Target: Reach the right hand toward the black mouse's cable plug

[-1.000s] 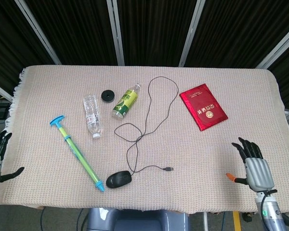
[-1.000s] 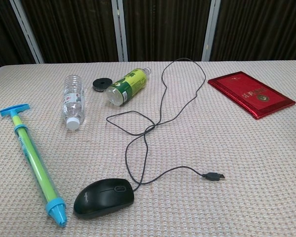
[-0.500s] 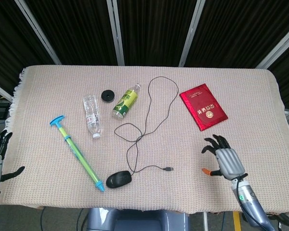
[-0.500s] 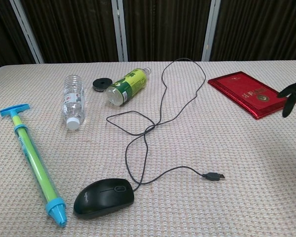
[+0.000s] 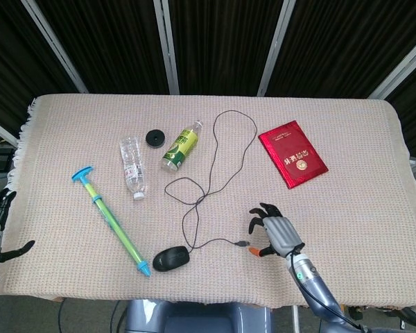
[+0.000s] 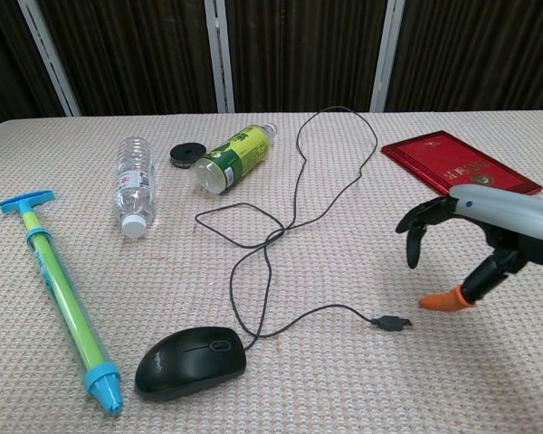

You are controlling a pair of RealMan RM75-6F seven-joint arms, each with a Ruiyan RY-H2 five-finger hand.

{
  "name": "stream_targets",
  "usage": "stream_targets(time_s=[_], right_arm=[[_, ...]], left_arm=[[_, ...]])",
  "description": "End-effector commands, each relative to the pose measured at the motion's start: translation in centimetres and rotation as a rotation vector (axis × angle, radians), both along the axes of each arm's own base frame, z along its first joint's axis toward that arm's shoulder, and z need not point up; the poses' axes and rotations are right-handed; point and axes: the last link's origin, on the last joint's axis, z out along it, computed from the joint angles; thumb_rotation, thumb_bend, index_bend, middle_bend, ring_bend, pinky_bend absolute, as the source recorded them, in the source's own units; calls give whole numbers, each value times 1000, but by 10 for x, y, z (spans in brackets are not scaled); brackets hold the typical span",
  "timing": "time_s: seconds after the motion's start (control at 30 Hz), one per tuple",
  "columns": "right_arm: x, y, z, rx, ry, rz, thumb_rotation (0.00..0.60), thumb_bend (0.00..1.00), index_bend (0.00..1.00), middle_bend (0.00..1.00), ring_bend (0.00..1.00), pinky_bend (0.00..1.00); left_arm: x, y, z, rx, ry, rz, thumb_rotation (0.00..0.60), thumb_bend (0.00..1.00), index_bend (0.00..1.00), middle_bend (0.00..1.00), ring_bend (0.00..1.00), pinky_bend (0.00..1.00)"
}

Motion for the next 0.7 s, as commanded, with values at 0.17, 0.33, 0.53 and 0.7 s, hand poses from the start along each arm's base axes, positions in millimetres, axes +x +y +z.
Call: stream_targets(time_s=[0.17, 0.33, 0.53, 0.7], right_arm=[[11, -1, -17, 8, -3, -23, 600, 155, 482, 173, 0, 0], [9, 0, -32, 13, 18, -38, 600, 156, 469, 173, 0, 0], [3, -1, -46, 19, 36, -69, 600, 165, 436, 165, 0, 0], [-3, -1, -51, 12, 42, -88, 600, 189, 450, 165, 0, 0]], left_arm=[[0, 0, 0, -6, -5, 1, 600, 90, 0, 0, 0, 0], [0, 0, 0, -7, -10, 4, 600, 89, 0, 0, 0, 0], [1, 0, 0, -5, -16, 3, 600, 90, 0, 0, 0, 0], [0, 0, 1, -3, -23, 6, 600, 88, 0, 0, 0, 0]])
